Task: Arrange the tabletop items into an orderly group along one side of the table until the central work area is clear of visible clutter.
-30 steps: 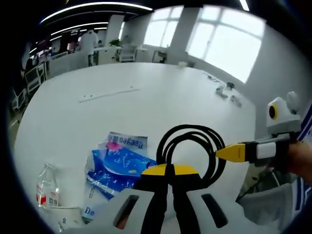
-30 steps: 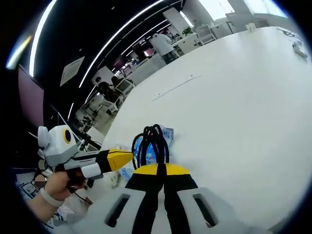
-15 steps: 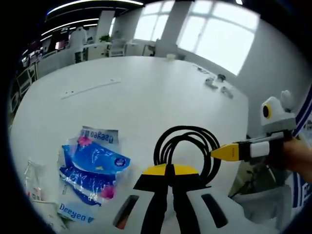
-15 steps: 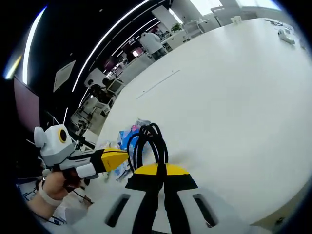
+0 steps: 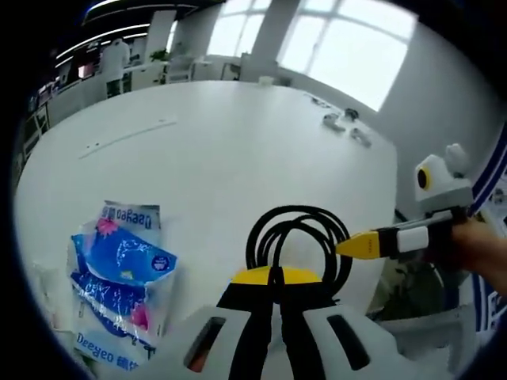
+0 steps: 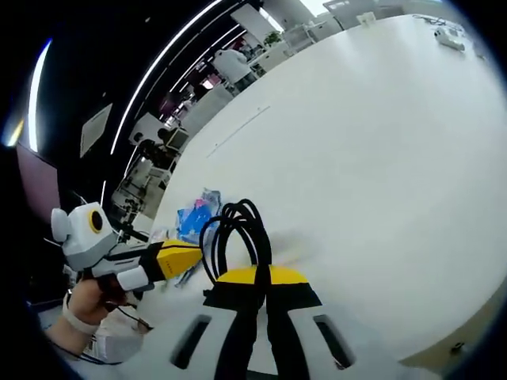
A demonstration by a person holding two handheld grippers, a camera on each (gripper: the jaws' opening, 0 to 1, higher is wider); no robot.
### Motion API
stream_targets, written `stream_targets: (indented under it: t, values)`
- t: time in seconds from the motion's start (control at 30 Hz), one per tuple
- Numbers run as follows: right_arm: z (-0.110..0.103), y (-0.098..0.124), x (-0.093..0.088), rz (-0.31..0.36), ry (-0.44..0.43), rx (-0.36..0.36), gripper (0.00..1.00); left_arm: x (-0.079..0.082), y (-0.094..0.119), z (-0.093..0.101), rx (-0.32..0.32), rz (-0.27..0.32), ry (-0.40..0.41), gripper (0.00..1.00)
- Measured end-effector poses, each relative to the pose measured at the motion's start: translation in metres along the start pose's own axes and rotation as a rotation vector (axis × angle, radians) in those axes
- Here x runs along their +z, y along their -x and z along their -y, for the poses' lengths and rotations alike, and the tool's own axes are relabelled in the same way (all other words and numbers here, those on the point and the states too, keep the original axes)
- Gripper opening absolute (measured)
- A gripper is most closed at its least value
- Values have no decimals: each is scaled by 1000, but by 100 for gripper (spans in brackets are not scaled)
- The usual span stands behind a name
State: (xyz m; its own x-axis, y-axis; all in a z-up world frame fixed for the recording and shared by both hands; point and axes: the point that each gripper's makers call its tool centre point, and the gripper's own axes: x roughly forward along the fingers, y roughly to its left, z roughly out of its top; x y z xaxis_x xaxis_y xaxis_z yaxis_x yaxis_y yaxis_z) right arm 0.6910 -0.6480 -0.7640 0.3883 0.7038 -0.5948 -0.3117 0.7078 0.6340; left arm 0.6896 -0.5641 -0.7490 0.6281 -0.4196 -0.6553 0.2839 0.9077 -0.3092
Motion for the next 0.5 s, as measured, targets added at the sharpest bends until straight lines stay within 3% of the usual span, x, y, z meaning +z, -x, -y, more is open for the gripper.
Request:
stream_targets:
  t: [0.37, 0.5]
  values:
    - [15, -4, 2, 0, 0, -24, 0, -5, -10, 3, -8, -17, -13, 0]
    - [18, -8, 3, -1, 51, -59, 0, -6, -12, 3, -11, -21, -12, 0]
